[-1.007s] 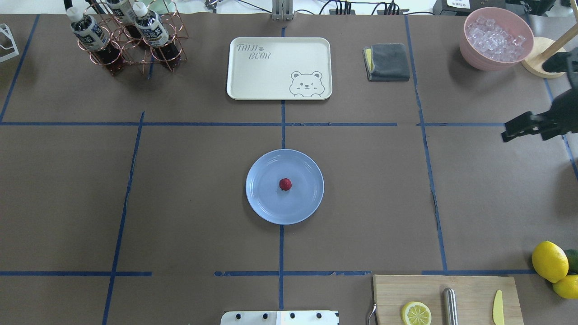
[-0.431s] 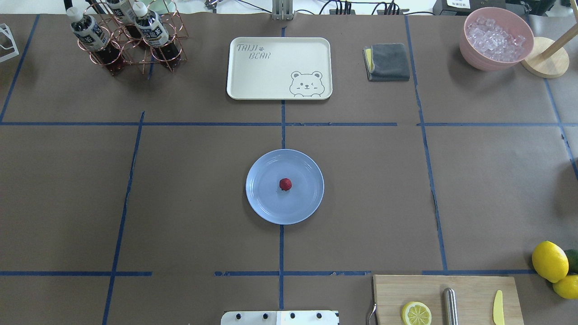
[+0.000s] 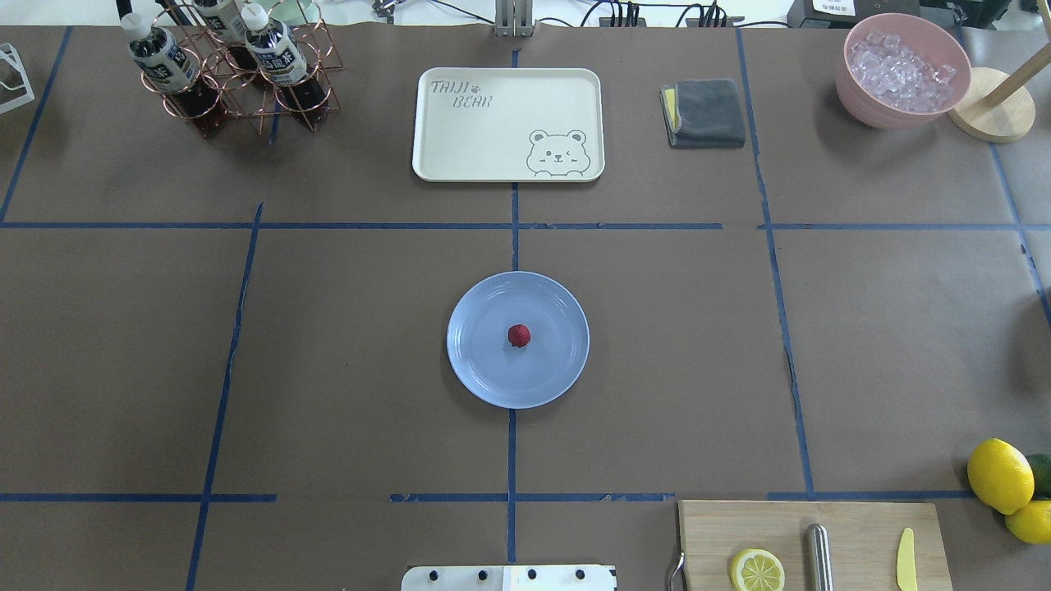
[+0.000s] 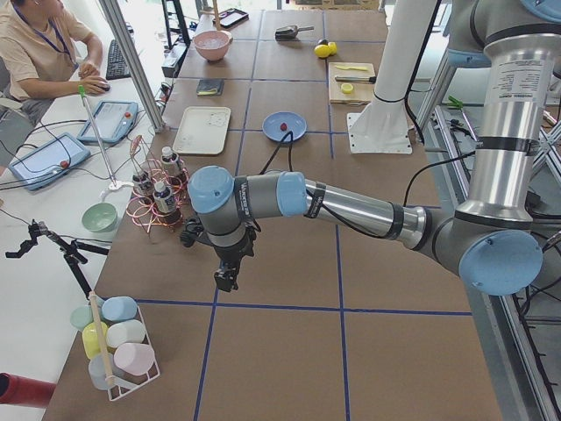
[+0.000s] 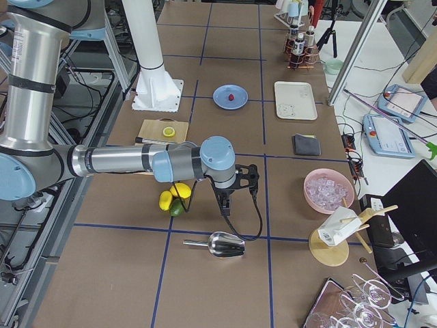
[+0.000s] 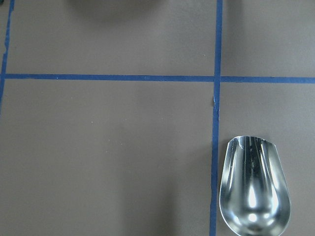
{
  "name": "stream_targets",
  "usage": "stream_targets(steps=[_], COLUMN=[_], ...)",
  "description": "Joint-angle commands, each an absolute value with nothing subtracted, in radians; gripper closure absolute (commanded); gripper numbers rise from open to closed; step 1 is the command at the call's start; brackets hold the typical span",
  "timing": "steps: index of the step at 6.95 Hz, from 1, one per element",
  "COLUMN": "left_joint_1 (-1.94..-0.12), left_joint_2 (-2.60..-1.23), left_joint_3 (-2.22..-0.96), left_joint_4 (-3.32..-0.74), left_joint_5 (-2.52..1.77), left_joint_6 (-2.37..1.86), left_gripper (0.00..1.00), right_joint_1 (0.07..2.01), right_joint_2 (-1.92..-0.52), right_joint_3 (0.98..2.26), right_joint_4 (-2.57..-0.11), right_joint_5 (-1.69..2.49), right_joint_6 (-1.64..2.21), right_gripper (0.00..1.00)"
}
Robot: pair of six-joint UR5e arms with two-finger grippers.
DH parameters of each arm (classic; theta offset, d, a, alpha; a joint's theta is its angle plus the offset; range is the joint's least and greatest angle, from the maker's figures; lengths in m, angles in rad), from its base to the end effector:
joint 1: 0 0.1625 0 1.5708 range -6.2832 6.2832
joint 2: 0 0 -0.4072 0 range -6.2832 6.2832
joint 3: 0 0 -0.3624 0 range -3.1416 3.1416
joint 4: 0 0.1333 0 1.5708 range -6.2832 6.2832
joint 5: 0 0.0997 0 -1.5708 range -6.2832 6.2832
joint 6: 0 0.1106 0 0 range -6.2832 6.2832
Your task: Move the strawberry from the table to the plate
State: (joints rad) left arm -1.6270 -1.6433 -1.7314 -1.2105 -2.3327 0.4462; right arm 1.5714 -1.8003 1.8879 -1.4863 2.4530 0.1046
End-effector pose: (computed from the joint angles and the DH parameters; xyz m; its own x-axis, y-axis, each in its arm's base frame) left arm -0.0833 -0.4669 0.5769 0.6713 0.3119 -0.6724 -0.2594 0.9487 0.1811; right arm 0.0481 -0.3786 0.5795 0.6320 -0.0283 0.7745 -0.0669 0.9936 0.0909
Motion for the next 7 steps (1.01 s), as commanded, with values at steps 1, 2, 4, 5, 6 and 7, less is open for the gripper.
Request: stream_targets(steps=[1, 2, 4, 5, 6, 7], left_joint_1=[-1.626, -1.628, -1.626, -1.626, -1.628, -1.628], left_joint_2=[-1.637, -1.638, -1.620, -1.611, -1.592, -1.576], left_joint_3=[-1.709, -1.703, -1.680, -1.675, -1.677, -1.684], left_joint_4=[-1.229, -1.235, -1.241, -1.279, -1.293, -1.292], left_joint_5=[-2.379, -2.405, -2.405, -2.404, -2.405, -2.404], left_joint_6=[0.380, 0.292, 0.296, 0.296, 0.295, 0.287], left_gripper=[0.00, 0.00, 0.00, 0.00, 0.00, 0.00], right_joint_1=[1.569, 1.569, 1.563, 1.554, 1.537, 1.537], right_joint_2=[-1.796, -1.792, -1.783, -1.782, -1.775, -1.752], right_joint_3=[1.867, 1.853, 1.852, 1.852, 1.852, 1.850], right_joint_4=[-1.483, -1.482, -1.480, -1.479, -1.480, -1.486], right_joint_5=[2.448, 2.447, 2.448, 2.451, 2.450, 2.451], right_joint_6=[0.104, 0.107, 0.118, 0.118, 0.120, 0.121], right_gripper=[0.00, 0.00, 0.00, 0.00, 0.00, 0.00])
